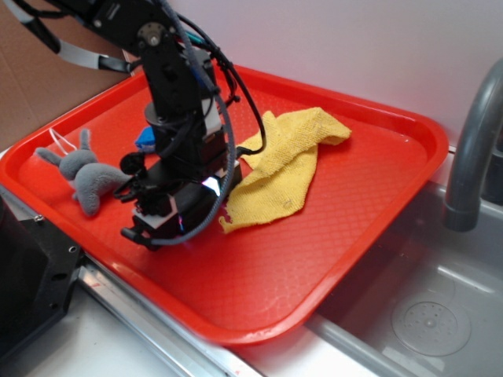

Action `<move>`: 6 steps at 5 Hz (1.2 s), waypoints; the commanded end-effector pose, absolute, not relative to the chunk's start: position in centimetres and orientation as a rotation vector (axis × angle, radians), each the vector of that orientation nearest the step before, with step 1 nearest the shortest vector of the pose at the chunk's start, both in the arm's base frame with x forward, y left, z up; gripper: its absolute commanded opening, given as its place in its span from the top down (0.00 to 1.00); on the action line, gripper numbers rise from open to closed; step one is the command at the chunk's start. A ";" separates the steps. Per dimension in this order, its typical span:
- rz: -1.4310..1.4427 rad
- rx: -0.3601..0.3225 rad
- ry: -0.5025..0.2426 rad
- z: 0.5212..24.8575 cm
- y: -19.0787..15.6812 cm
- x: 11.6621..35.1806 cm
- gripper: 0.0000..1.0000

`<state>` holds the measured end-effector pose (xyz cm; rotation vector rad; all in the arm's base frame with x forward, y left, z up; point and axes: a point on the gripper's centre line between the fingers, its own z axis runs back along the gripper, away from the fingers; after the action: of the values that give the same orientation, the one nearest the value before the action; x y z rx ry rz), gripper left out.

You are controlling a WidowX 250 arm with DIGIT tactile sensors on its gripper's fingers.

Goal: Grab the black box.

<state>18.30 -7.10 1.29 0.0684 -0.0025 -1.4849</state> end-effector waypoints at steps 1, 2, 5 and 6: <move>-1.453 0.114 -0.024 0.6 -7.2 18.2 1.00; -1.286 0.070 -0.061 4.0 -6.7 18.7 1.00; -0.528 -0.126 -0.026 16.6 -2.3 19.5 1.00; -0.279 -0.055 -0.054 19.8 -1.1 17.8 1.00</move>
<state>17.68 -1.05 18.59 -0.0635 -0.0009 -0.2750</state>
